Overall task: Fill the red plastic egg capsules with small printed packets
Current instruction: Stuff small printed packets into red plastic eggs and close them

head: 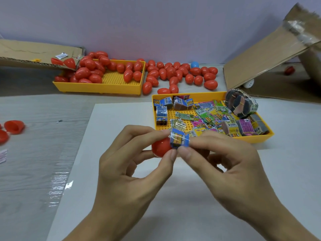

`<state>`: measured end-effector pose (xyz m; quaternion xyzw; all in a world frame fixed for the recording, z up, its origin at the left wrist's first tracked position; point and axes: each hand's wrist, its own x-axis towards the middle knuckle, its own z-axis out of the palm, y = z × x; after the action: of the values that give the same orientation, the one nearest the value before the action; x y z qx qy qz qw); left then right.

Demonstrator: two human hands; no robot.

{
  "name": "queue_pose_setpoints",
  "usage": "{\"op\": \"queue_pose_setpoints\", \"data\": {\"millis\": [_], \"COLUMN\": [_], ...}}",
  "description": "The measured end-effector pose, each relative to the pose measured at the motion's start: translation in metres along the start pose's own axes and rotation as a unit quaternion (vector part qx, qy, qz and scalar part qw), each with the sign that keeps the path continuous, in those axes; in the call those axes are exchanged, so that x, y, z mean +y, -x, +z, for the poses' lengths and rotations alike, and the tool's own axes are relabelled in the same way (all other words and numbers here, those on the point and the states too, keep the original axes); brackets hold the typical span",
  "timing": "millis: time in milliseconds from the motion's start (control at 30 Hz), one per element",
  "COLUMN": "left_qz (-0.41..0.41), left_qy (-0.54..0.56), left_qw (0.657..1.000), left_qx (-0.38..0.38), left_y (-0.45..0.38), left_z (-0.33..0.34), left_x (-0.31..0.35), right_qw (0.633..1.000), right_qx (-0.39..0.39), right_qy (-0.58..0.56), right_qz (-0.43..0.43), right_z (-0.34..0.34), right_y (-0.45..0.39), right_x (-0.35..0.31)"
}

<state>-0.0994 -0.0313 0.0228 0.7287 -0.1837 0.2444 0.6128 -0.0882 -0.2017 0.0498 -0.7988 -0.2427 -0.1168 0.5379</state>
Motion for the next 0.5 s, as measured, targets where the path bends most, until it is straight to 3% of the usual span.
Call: {"op": "queue_pose_setpoints", "data": {"millis": [133, 300, 500], "left_qz": [-0.002, -0.014, -0.022], "left_qy": [0.009, 0.019, 0.015], "left_qw": [1.000, 1.000, 1.000], "left_qx": [-0.001, 0.000, -0.003], "left_y": [-0.0003, -0.0006, -0.0005], "left_z": [0.0009, 0.0010, 0.0011], "left_x": [0.0009, 0.0013, 0.0025], "right_qw": [0.998, 0.998, 0.990], "right_qx": [0.043, 0.006, -0.012], "right_qy": [-0.033, -0.021, -0.102], "right_qz": [0.021, 0.052, 0.093], "right_z": [-0.0028, -0.0037, -0.0073], "right_y": [-0.0002, -0.0023, -0.0027], "right_x": [0.0034, 0.0052, 0.0050]}}
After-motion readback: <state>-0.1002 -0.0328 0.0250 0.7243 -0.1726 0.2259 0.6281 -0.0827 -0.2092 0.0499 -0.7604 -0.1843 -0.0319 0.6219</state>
